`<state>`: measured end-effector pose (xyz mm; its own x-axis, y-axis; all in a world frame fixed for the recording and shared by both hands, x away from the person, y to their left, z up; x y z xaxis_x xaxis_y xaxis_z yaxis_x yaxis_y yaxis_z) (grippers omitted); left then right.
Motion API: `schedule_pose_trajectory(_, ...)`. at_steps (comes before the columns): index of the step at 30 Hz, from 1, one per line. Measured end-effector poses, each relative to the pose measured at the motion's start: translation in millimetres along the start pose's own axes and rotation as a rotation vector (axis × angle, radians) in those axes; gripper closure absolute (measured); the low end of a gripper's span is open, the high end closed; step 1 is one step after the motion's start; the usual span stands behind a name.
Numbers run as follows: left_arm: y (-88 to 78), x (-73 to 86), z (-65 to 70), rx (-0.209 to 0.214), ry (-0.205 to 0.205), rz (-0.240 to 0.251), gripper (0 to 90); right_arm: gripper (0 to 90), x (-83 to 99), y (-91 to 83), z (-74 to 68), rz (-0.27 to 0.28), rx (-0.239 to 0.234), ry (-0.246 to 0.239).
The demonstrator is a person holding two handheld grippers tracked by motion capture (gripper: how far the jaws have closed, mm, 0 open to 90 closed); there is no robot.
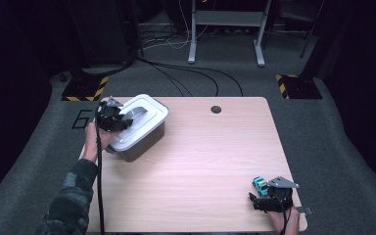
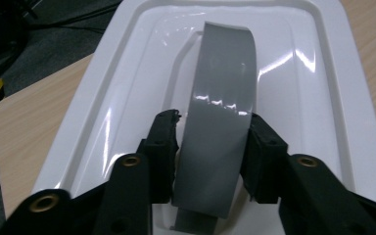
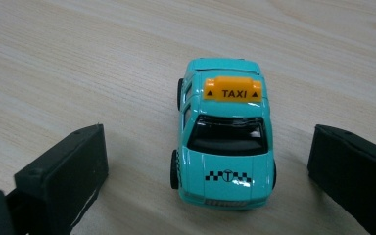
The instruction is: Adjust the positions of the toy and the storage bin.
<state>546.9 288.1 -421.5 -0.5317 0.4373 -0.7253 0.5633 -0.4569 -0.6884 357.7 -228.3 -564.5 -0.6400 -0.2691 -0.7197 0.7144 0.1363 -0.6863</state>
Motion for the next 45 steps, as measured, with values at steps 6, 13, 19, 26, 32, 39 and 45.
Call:
schedule_pose_trajectory(6,-0.1,1.7,4.1,0.011,-0.012,0.011,63.1,1.2,0.0,-0.1,0.0,0.0,-0.001,-0.001)
schedule_pose_trajectory(13,1.1,2.0,16.7,0.071,-0.018,0.022,65.7,1.3,0.0,-0.2,0.0,0.0,-0.001,-0.001)
schedule_pose_trajectory(19,3.5,1.1,30.2,0.093,-0.01,0.054,66.9,1.6,0.0,-0.2,0.1,0.0,0.0,0.0)
schedule_pose_trajectory(26,7.9,-3.2,43.0,0.133,0.002,0.056,67.0,1.6,0.0,-0.2,0.2,0.001,0.0,0.0)
schedule_pose_trajectory(32,12.9,-8.2,55.7,0.184,-0.022,0.059,67.2,1.8,0.0,-0.2,0.3,0.002,0.0,0.002)
schedule_pose_trajectory(39,17.4,-12.4,70.1,0.238,-0.04,0.068,67.4,1.8,0.0,-0.2,0.2,0.002,0.0,0.002)
schedule_pose_trajectory(45,19.9,-14.7,81.5,0.263,-0.04,0.069,67.5,1.9,0.0,-0.3,0.1,0.001,0.0,0.004)
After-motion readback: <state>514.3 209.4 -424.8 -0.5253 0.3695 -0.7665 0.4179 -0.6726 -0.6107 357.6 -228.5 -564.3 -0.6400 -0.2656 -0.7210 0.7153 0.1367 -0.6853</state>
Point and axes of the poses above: each handheld gripper's, and its own axes: y roughly forward along the jaws, x roughly out of its underside, z roughly to its right, the point moved 5 cm from there along y, roughly forward along the jaws, and after that the axes turned 9 degrees about x, right-handed, at the moved point
